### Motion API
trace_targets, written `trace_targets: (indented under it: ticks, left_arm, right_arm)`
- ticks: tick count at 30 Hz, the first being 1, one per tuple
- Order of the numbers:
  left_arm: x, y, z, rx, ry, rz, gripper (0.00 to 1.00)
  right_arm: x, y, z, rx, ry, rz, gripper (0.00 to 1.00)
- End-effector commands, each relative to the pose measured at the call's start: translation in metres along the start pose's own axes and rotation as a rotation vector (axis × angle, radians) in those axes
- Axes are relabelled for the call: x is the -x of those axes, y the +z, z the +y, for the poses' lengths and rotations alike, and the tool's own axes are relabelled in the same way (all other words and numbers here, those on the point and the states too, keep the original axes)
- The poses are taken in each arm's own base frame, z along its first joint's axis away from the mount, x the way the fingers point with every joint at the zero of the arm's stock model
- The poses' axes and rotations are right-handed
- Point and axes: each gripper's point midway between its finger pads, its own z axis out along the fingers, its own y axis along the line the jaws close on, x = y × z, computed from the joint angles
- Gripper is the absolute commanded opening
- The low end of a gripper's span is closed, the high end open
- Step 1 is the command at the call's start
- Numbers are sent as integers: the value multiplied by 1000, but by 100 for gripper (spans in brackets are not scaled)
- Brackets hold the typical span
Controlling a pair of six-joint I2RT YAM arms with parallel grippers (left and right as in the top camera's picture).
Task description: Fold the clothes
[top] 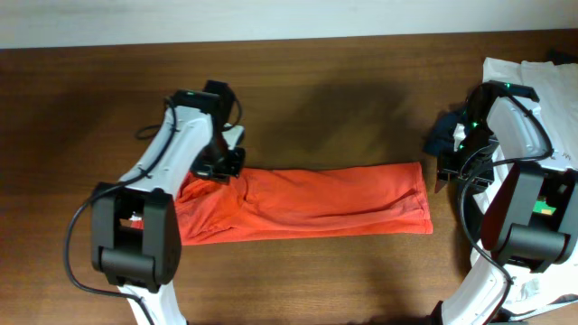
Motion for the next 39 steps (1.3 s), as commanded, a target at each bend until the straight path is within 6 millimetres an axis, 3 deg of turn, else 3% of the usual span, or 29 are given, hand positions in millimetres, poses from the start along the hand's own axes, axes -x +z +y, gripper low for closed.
trace_targets:
  ticks: [1,3,4,6,9,11,13,14,15,16,19,21,23,25,28,29,30,32,33,35,39]
  left_arm:
    - [2,-10,-24,-16,171,-37,4]
    - [3,-10,-36,-11,242,-43,8]
    - [5,-9,-37,8,255,-50,32]
    - [6,-9,-25,58,242,-47,44]
    - [10,-39,14,223,-10,-102,46]
    - [7,-82,39,262,-188,-223,48]
    - [-20,-111,63,301,-353,-257,49]
    - [-29,-112,64,291,-365,-233,43]
    - [-42,-108,62,270,-370,-173,29]
    - [-59,-94,66,267,-388,-90,26]
    - [-75,-44,78,216,-486,-7,35]
    - [-82,-13,83,147,-538,18,35]
    - [-90,3,78,100,-528,48,36]
    - [-105,11,72,81,-542,112,47]
    - [-104,25,73,70,-579,93,48]
    - [-105,28,73,69,-579,93,48]
    - [-102,28,74,69,-578,82,39]
    - [-90,29,77,67,-577,31,7]
    - [-87,29,78,70,-577,17,0]
    - [-85,23,92,148,-571,-3,0]
    - [-66,-26,123,306,-583,-164,0]
  right_arm:
    - [-3,-6,3,5,-5,-18,51]
    - [-3,-6,3,5,-5,-19,51]
    - [-3,-6,3,5,-5,-18,51]
    - [-3,-6,3,5,-5,-18,51]
    - [-3,-6,3,5,-5,-19,51]
    - [-3,-6,3,5,-5,-19,51]
    - [-3,-6,3,5,-5,-19,51]
    - [-3,-6,3,5,-5,-19,51]
    - [-4,-6,3,5,-5,-16,52]
    - [-6,-6,2,4,-5,-6,55]
    - [-6,-6,2,4,-5,-6,59]
    - [-5,-6,2,4,-5,-8,59]
    - [-4,-6,3,5,-5,-12,60]
    - [-4,-6,3,5,-5,-15,61]
    - [-3,-6,3,8,-5,-18,62]
    - [-3,-6,3,9,-5,-18,62]
    - [-3,-6,3,9,-5,-18,62]
    - [-3,-6,3,9,-5,-17,62]
    - [-3,-6,3,9,-5,-18,62]
    - [-3,-6,3,9,-5,-18,62]
    - [-3,-6,3,9,-5,-18,62]
